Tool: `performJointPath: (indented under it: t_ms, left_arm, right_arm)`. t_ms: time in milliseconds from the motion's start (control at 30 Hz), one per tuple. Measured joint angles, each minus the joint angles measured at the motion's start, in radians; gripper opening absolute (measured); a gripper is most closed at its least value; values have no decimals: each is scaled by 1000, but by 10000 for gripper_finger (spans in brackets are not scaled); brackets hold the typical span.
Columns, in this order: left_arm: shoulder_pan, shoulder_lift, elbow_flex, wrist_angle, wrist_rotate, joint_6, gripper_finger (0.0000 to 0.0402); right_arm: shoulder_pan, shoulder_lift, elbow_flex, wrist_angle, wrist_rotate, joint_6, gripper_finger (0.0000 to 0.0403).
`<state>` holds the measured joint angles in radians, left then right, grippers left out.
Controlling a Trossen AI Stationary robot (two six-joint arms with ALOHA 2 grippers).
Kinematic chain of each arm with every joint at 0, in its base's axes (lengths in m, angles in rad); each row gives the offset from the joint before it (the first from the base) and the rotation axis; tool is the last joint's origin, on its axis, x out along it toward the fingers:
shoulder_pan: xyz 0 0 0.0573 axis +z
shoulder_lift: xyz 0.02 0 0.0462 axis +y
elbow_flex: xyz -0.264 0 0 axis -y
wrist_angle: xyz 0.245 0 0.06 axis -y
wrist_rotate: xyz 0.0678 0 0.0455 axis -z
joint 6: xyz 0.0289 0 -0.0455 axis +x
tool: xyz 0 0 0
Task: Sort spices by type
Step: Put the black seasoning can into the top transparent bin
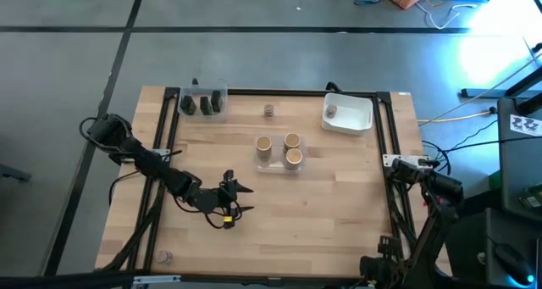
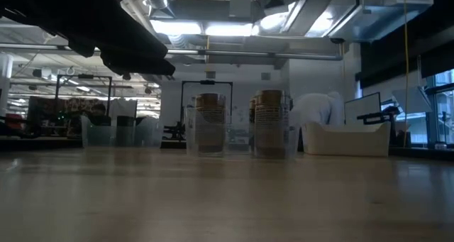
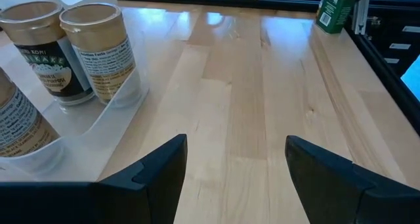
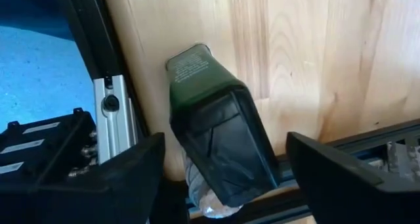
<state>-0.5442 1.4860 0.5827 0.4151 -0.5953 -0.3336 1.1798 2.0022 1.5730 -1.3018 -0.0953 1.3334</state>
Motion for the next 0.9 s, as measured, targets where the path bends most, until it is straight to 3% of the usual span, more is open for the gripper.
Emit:
performJointPath:
  t_ms: [367, 667, 900]
  left_arm:
    - [0, 0, 0, -1, 0, 0, 241]
    - [0, 0, 0, -13, 0, 0, 241]
    - [0, 0, 0, -12, 0, 1, 241]
  right_arm:
    - [-56, 0, 0, 0, 40, 17, 134]
    - [-187, -18, 0, 12, 108, -10, 131]
    - [-338, -28, 0, 11, 188, -164, 140]
